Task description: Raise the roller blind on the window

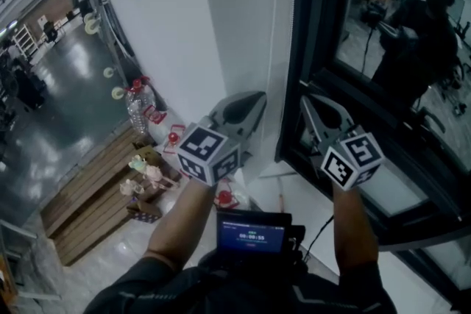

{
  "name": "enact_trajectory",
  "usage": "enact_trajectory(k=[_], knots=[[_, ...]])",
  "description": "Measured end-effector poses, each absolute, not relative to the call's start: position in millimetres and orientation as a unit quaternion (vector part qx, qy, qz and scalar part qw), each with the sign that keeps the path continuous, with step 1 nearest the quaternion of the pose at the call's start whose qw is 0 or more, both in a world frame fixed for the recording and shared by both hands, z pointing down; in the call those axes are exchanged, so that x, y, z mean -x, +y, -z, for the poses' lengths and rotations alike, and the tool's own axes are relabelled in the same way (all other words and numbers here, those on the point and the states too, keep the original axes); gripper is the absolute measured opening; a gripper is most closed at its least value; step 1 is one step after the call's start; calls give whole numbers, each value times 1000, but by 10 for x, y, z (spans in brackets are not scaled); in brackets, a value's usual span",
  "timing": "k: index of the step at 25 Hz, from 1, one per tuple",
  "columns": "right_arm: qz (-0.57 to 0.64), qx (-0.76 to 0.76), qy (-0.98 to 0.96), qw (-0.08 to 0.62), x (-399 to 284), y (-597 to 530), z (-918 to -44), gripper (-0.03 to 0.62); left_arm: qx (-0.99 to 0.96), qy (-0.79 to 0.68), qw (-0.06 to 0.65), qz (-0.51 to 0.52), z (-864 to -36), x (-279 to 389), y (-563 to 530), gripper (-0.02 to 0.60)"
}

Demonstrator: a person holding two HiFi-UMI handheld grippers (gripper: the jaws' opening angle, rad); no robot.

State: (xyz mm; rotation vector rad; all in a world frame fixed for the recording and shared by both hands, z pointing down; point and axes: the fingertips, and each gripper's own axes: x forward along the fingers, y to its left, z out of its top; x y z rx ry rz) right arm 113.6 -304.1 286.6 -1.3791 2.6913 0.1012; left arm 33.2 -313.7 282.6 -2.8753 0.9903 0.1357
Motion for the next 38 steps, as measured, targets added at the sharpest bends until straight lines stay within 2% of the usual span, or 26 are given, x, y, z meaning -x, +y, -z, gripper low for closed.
enact_trajectory(k=[12,20,38], knots=[[-34,414,909,42,-1159,-2951,-2991,17,934,355,24,-15,-3139,-382,-3035,-6],[-23,394,917,57,-1158,-2881,-2995,15,928,371,20,2,-3209,-361,-2855,-6],[-30,492,869,25,-730,-2190,-3094,15,953,300,25,-6,-3326,225,-2179,-6]])
